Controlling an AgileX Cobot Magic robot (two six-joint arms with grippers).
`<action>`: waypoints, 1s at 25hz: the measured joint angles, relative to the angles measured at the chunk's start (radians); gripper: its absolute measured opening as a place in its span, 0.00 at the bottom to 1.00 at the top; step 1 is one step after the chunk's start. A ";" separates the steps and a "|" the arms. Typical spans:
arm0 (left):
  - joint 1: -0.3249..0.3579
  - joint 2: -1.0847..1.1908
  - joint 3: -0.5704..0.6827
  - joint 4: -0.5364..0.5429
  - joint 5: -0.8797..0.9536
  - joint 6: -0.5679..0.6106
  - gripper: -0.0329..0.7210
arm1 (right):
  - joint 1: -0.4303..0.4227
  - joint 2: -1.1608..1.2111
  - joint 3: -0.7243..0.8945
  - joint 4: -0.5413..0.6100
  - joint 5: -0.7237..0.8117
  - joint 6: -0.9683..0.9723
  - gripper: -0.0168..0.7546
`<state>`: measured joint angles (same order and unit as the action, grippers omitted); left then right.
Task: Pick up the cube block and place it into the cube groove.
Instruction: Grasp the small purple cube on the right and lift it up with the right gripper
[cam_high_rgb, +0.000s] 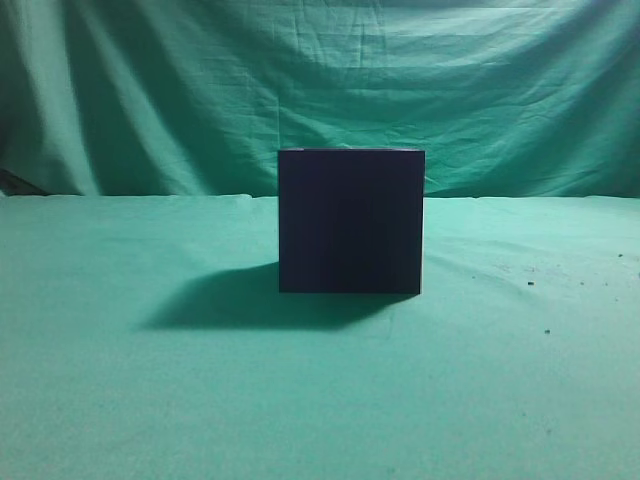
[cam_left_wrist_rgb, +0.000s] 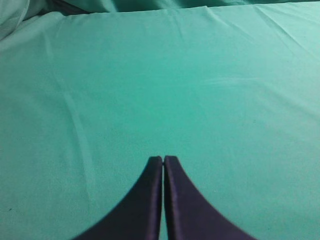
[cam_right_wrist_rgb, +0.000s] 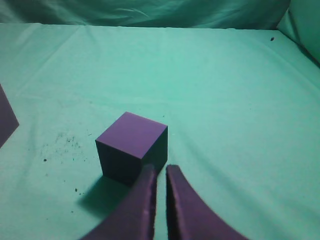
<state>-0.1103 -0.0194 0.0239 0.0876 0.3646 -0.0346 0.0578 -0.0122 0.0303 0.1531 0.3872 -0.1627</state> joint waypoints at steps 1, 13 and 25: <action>0.000 0.000 0.000 0.000 0.000 0.000 0.04 | 0.000 0.000 0.000 0.000 0.000 0.000 0.08; 0.000 0.000 0.000 0.000 0.000 0.000 0.04 | 0.000 0.000 0.000 0.000 0.000 0.000 0.08; 0.000 0.000 0.000 0.000 0.000 0.000 0.04 | 0.000 0.000 0.000 0.048 -0.083 0.012 0.08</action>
<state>-0.1103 -0.0194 0.0239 0.0876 0.3646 -0.0346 0.0578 -0.0122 0.0303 0.2010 0.3044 -0.1509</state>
